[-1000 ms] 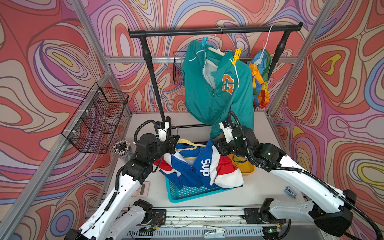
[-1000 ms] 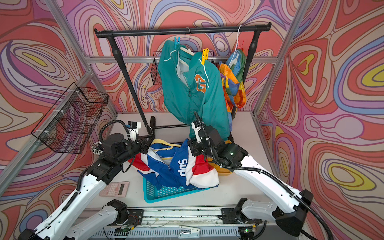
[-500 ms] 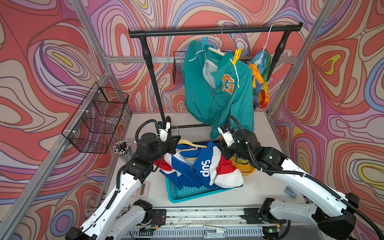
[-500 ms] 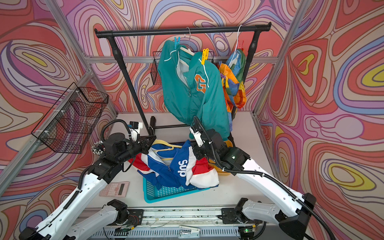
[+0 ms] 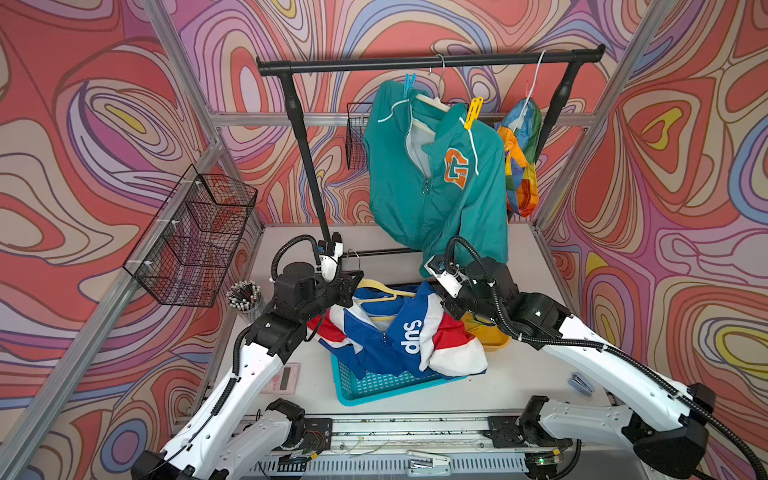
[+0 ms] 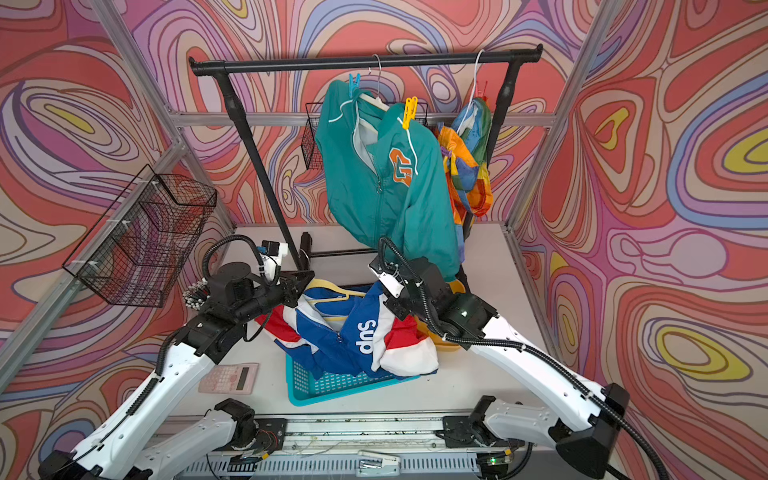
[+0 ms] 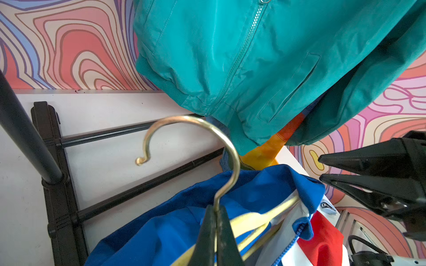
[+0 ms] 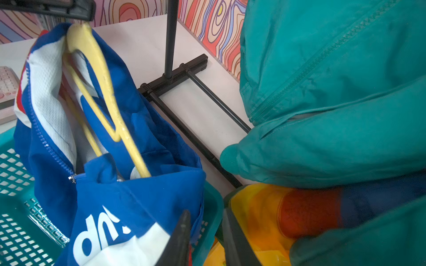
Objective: Remove the clothespins securing jackets to the hanger
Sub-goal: Remove the jacket from the hanger.
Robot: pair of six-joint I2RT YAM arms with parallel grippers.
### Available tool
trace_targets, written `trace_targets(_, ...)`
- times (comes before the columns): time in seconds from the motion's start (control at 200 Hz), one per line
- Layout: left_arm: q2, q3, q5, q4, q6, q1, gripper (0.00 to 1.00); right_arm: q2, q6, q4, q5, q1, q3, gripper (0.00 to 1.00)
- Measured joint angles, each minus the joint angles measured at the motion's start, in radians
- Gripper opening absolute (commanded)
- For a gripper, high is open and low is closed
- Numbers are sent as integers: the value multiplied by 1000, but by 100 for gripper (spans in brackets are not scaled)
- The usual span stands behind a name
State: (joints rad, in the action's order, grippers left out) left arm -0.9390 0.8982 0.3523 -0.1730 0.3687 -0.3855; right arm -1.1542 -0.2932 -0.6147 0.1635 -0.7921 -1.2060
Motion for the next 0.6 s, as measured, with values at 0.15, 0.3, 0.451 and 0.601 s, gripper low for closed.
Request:
trace_targets(0.15, 0, 1, 1, -11, -6, 0, 0, 2, -39, -6, -11, 0, 0, 25)
trace_targets(0.3, 0, 1, 3, -12, -7, 0, 0, 14, -60, -26, -34, 0, 0, 25)
trace_targets(0.451, -10, 4, 4, -14, -8, 0, 0, 31, -82, -45, -54, 0, 0, 27)
trace_targets(0.601, -14, 5, 6, -18, -10, 0, 0, 36, -115, -69, -61, 0, 0, 30)
